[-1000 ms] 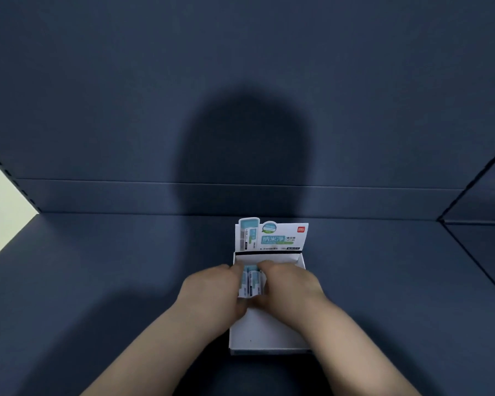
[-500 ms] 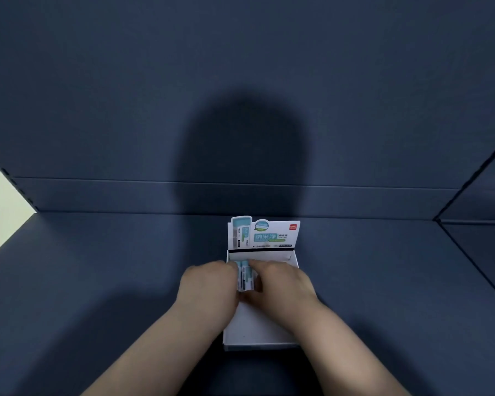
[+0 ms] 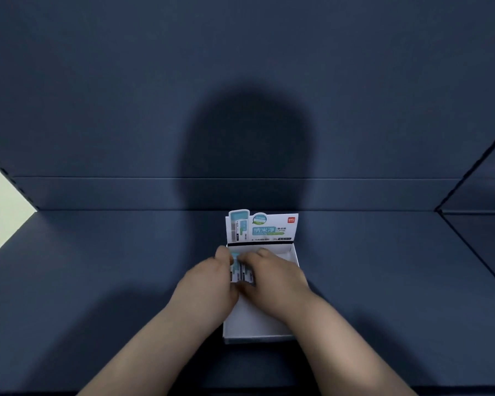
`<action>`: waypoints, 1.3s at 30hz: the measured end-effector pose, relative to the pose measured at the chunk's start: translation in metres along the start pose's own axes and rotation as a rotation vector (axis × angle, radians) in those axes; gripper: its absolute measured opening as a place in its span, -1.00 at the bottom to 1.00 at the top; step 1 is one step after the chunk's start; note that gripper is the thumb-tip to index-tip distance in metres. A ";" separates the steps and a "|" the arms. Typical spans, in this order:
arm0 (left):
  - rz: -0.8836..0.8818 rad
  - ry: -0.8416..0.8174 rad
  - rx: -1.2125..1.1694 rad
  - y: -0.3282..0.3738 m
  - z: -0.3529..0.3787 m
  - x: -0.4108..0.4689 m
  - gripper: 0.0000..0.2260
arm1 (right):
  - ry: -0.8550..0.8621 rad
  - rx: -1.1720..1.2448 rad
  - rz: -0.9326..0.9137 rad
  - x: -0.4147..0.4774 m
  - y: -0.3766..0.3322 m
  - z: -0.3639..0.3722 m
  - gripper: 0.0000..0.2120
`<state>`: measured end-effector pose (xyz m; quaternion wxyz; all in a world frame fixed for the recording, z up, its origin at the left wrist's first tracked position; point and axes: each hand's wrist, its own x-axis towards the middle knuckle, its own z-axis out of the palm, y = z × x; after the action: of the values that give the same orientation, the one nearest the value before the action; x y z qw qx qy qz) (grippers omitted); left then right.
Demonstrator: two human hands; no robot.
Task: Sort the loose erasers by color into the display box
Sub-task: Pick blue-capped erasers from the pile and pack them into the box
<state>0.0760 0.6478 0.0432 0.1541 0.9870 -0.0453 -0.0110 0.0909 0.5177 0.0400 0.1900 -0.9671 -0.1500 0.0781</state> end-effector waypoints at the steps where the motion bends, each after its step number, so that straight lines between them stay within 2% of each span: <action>1: 0.005 0.000 -0.009 0.000 0.000 0.000 -0.77 | -0.005 0.011 0.003 0.001 0.000 -0.001 -0.57; 6: 0.030 -0.011 -0.048 -0.002 0.000 0.001 -0.78 | -0.006 -0.007 -0.004 0.005 -0.002 -0.004 -0.62; 13: 0.035 -0.002 -0.013 -0.003 0.000 0.002 -0.77 | -0.010 -0.026 -0.022 0.004 -0.002 -0.003 -0.60; 16: 0.025 -0.013 -0.028 -0.003 -0.001 0.001 -0.78 | -0.015 -0.046 0.028 0.004 0.001 -0.004 -0.57; 23: 0.021 0.008 -0.052 -0.004 0.000 0.000 -0.79 | -0.029 0.016 0.095 0.004 0.004 0.000 -0.74; 28: 0.022 0.012 -0.132 -0.008 0.000 -0.002 -0.76 | -0.031 0.051 0.066 0.006 0.004 -0.004 -0.69; 31: 0.013 0.016 -0.199 -0.010 -0.001 -0.003 -0.75 | 0.020 -0.075 -0.020 0.004 0.000 -0.011 -0.57; 34: -0.010 0.018 -0.244 -0.014 -0.002 -0.004 -0.75 | 0.001 -0.148 -0.102 0.009 -0.006 -0.012 -0.50; 39: -0.006 -0.008 -0.261 -0.017 -0.001 -0.007 -0.79 | -0.030 -0.177 -0.126 0.023 -0.010 -0.009 -0.60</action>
<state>0.0707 0.6646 0.0392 0.2812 0.9586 -0.0409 -0.0211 0.1121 0.5305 0.0494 0.1062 -0.9675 -0.2194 0.0668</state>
